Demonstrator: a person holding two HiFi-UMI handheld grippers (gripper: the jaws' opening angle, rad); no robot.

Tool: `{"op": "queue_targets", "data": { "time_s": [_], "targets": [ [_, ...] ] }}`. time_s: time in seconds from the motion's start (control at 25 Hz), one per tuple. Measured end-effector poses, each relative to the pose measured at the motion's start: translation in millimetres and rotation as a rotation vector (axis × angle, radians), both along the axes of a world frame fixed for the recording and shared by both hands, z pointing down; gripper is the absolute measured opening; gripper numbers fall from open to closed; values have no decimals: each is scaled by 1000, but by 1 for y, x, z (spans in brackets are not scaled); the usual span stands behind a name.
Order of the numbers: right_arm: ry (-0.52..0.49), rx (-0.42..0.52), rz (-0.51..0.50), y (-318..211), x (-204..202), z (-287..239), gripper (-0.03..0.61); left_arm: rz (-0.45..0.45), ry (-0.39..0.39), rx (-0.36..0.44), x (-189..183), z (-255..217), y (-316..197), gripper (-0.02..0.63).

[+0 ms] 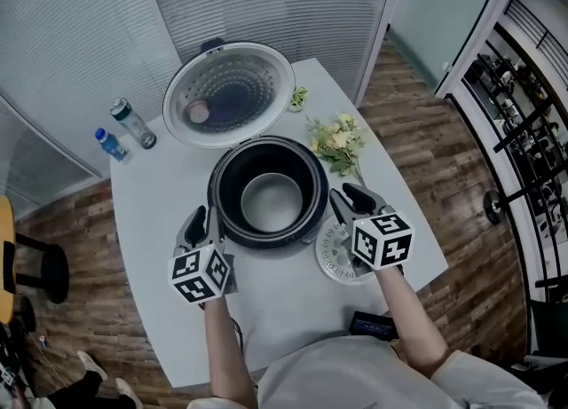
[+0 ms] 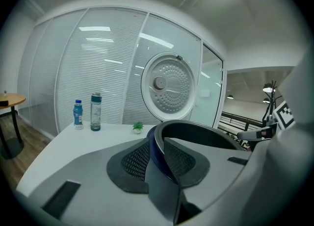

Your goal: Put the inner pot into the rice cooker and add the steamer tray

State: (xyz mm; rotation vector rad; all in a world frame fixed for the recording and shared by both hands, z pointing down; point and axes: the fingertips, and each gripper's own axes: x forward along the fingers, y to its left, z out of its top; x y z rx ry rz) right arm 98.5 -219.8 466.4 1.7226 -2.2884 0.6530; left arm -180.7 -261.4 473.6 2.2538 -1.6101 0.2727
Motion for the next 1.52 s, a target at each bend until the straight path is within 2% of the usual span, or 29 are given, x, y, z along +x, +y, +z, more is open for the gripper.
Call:
{"op": "queue_targets", "data": {
  "time_s": [0.24, 0.52, 1.2, 1.52],
  "targets": [
    [9, -22, 47, 27, 14, 5, 117, -30, 34, -18, -12, 4, 32, 92],
    [-6, -35, 86, 65, 22, 6, 117, -19, 69, -9, -11, -2, 70, 92],
    [-29, -8, 168, 151, 32, -5, 117, 92, 95, 32, 14, -32, 159, 84],
    [-21, -5, 195, 176, 42, -6, 117, 135, 97, 1, 29, -22, 186, 84]
  ]
}}
